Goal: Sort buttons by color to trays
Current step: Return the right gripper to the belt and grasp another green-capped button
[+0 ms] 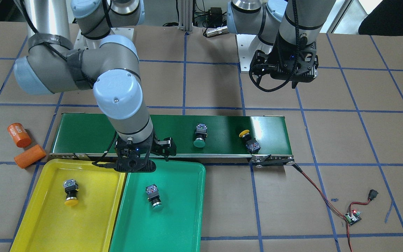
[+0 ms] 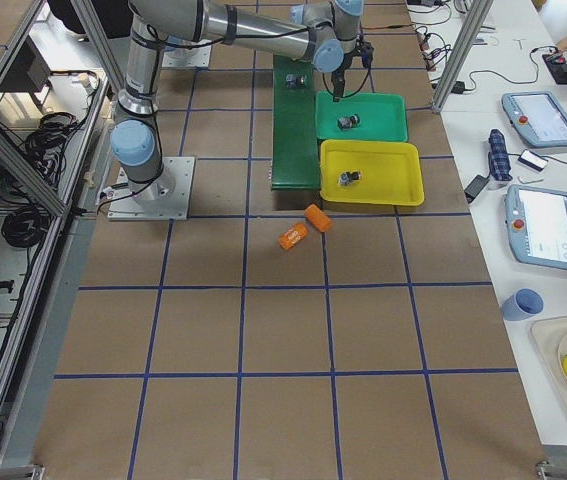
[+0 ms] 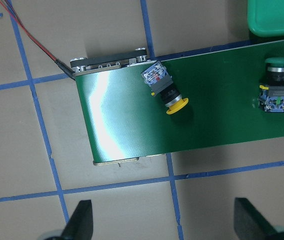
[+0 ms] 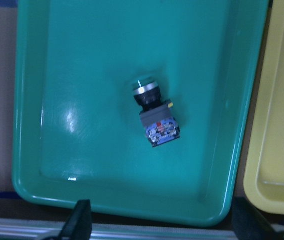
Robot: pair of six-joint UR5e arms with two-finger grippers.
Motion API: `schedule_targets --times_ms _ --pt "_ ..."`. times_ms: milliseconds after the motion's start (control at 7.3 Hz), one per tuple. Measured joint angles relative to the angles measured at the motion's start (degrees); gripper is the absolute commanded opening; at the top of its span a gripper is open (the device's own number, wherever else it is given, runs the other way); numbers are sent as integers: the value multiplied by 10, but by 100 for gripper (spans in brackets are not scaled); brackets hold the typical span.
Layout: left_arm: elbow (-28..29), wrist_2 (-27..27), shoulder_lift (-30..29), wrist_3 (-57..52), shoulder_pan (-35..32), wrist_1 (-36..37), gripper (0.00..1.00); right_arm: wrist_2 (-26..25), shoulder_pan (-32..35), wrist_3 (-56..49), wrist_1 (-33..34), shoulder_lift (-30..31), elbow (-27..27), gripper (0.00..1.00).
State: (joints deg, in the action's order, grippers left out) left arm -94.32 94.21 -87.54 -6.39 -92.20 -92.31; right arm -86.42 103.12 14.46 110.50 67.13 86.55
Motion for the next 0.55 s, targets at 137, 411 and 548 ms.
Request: schedule_targets --times_ms 137,411,548 --pt "-1 0 0 0 0 0 100 0 17 30 -8 24 22 100" --pt "-2 -1 3 0 0 0 100 -1 47 73 -8 70 81 100" --pt "-3 -2 8 -1 0 0 100 0 58 88 -5 90 116 95"
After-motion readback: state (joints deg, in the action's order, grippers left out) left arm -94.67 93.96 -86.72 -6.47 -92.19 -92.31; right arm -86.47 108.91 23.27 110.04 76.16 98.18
